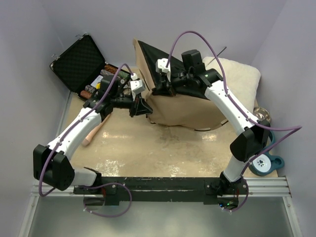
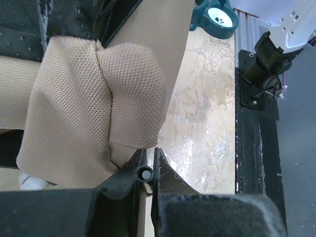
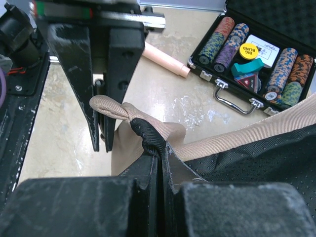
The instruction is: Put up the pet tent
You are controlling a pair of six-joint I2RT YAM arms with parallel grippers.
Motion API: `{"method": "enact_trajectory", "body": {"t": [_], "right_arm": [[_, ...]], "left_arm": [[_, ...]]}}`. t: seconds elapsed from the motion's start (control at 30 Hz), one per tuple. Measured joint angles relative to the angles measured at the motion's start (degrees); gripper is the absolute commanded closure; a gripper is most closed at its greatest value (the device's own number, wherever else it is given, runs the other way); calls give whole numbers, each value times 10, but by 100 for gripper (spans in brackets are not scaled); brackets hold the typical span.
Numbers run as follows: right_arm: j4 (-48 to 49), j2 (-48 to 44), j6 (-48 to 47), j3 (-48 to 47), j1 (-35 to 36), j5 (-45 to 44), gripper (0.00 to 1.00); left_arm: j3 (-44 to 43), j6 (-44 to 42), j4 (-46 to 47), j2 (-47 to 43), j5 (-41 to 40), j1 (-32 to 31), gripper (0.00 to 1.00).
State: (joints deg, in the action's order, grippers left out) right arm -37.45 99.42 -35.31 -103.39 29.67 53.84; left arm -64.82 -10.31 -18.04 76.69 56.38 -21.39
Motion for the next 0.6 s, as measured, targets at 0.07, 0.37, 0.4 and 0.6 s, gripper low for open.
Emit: {"method": "enact_trajectory", "body": {"t": [0.07,0.37,0.4,0.6], "right_arm": [[0,0,3,0,0,2,100],[0,0,8,0,0,7,100],[0,0,8,0,0,7,100],[-1,0,3,0,0,7,100]], "left_arm": [[0,0,0,10,10,-1,100],[-16,-5,-9,39,32,-14,100],[-19,-7,-10,41,33,-14,100],[-30,-9,-19,50,34,-14,100]]}}
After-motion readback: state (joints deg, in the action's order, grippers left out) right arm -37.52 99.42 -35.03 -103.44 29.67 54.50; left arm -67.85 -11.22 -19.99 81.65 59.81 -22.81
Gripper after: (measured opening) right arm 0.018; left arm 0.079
